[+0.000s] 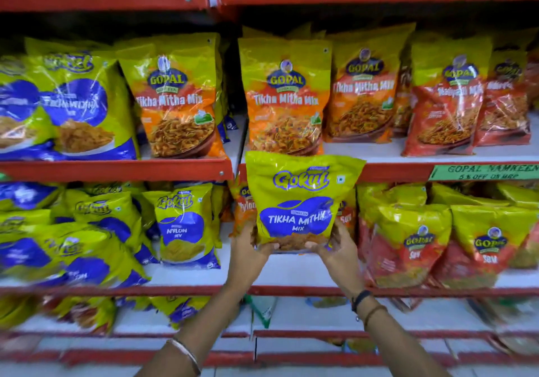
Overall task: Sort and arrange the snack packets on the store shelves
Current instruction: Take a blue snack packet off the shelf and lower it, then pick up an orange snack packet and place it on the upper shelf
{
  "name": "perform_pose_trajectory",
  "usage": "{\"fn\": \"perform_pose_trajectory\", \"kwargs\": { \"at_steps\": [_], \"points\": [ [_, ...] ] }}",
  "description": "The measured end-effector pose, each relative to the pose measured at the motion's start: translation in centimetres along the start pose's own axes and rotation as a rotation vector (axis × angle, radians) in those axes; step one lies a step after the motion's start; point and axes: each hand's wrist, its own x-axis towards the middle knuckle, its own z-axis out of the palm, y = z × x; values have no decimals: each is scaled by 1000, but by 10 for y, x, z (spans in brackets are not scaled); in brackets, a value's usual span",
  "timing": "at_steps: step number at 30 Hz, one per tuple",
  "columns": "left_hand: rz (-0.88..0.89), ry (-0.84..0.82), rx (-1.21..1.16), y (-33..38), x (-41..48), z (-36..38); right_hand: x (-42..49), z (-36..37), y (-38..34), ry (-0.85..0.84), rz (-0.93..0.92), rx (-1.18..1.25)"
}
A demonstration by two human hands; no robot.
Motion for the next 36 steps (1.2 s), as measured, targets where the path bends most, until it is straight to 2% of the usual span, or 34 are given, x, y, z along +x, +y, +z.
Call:
{"fn": "perform_pose_trajectory", "kwargs": {
  "at_steps": [5,11,22,25,27,29,36],
  "points": [
    [-122,-61,94,-59,-10,-9,-21,18,41,-44,150,-79],
    [-195,-119,141,-111,-7,-9,-17,27,85,-93,237,-181],
    [-241,-102,219,-142,50,2,31,52,129,-138,349,-333],
    [-234,-119,244,-138,49,5,30,54,116,-150,347,-391],
    [-213,-90,251,-132,42,1,25,56,99,-82,292,-443],
    [-137,-16,224,-115,36,-11,24,61,78,2,157,-438],
    [433,377,111,0,90,-107,69,121,-60,71,-387,-240]
  ]
}}
